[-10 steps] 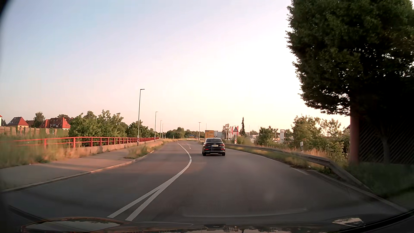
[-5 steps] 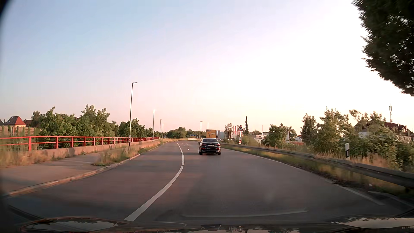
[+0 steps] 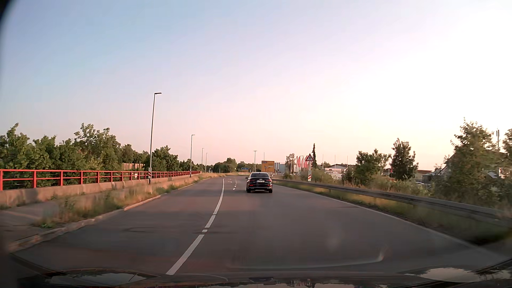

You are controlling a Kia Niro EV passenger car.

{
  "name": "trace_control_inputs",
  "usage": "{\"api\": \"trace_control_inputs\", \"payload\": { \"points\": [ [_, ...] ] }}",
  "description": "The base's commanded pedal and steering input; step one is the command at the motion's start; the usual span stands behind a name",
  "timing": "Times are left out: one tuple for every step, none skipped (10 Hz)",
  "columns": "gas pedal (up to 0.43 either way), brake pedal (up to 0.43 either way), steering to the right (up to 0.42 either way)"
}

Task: Follow the waypoints while adhering to traffic rules and regulations

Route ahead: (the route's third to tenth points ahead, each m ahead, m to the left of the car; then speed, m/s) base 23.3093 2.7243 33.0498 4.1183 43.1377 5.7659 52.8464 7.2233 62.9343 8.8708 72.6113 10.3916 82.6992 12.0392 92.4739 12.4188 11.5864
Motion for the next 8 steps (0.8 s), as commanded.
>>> {"api": "trace_control_inputs", "payload": {
  "points": [
    [0.358, 0.018, -0.022],
    [0.339, 0.018, -0.022],
    [0.319, 0.018, -0.022],
    [0.287, 0.018, -0.021],
    [0.28, 0.018, -0.021],
    [0.248, 0.018, -0.021],
    [0.24, 0.018, -0.021],
    [0.22, 0.018, -0.021]
  ]
}}
